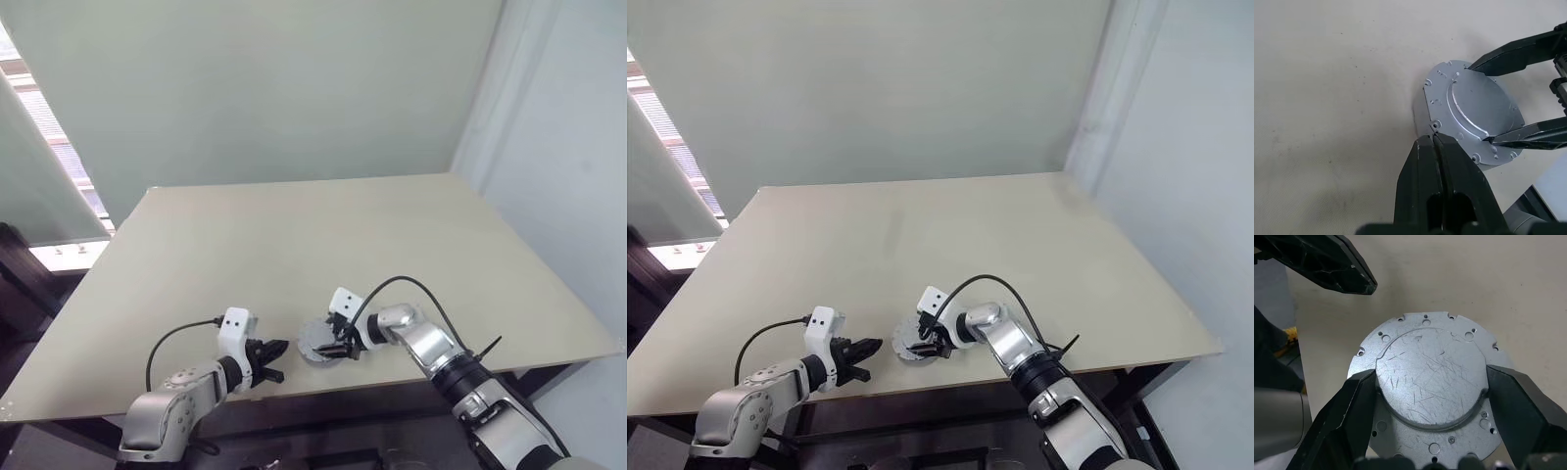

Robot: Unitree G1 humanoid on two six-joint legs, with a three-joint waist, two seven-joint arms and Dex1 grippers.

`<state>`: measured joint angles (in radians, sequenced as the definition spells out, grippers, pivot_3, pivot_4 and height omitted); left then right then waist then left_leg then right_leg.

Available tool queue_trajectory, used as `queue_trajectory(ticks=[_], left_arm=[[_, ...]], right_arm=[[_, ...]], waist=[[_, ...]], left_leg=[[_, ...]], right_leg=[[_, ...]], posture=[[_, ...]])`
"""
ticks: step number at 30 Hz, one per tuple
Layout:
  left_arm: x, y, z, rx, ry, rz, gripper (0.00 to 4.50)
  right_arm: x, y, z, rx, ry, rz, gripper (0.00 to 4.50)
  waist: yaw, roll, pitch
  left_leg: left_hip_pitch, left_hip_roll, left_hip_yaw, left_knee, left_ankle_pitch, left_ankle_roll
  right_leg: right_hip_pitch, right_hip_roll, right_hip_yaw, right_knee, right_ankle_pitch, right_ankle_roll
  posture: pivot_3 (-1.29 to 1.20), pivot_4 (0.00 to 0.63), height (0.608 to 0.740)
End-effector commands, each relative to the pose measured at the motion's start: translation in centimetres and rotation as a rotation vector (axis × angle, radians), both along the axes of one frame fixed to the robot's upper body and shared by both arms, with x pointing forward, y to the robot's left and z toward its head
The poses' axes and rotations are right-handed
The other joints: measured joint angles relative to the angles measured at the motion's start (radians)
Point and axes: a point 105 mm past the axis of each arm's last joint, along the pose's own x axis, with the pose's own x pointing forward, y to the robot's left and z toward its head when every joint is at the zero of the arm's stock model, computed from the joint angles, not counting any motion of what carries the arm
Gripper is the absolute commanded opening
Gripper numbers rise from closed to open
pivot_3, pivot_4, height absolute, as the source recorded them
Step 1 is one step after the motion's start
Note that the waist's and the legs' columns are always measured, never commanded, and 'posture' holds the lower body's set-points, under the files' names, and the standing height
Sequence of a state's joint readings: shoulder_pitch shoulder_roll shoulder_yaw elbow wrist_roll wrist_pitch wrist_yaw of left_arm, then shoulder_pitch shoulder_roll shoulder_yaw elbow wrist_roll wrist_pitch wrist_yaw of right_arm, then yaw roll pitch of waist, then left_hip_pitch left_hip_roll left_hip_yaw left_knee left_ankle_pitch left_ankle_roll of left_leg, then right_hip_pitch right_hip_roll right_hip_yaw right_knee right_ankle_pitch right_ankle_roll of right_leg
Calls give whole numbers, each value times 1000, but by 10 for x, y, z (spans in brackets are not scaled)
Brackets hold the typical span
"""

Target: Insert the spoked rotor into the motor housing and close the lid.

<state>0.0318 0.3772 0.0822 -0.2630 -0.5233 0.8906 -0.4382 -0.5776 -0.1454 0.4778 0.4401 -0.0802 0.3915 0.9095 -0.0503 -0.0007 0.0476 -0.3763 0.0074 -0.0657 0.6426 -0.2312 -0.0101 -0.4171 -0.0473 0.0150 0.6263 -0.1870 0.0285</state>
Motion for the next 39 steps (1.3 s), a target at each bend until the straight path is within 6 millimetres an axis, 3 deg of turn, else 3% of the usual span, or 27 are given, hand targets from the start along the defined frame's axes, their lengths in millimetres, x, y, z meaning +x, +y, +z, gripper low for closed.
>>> queue_trajectory(ticks=[1,16,21,29,39], left_arm=[[6,-2,9,-3,-47,-13,0],[6,-7,8,-2,-43,-30,0],[8,-16,6,-11,-43,-55,0],[10,-33,-7,-5,-18,-106,0],[15,-29,-24,89,16,-109,0]], right_arm=[[1,-1,2,-43,-31,18,3248],[-1,-6,-1,-101,-17,20,3248],[0,-6,-2,-108,-11,19,3248],[-2,-8,-4,-125,5,2,3248],[-5,-5,-2,-121,4,7,3248]], waist=[[0,0,0],[0,0,0],[1,0,0],[1,1,-1],[1,2,-1]], left_leg=[[0,0,0,0,0,0],[0,0,0,0,0,0],[0,0,0,0,0,0],[1,-1,-1,0,0,0],[4,-2,-1,2,0,0]], right_leg=[[0,0,0,0,0,0],[0,0,0,0,0,0],[1,0,0,0,0,0],[2,0,0,-1,0,0],[7,-1,0,-1,0,0]], posture=[[0,0,740],[0,0,740],[0,0,740],[0,0,740],[0,0,740]])
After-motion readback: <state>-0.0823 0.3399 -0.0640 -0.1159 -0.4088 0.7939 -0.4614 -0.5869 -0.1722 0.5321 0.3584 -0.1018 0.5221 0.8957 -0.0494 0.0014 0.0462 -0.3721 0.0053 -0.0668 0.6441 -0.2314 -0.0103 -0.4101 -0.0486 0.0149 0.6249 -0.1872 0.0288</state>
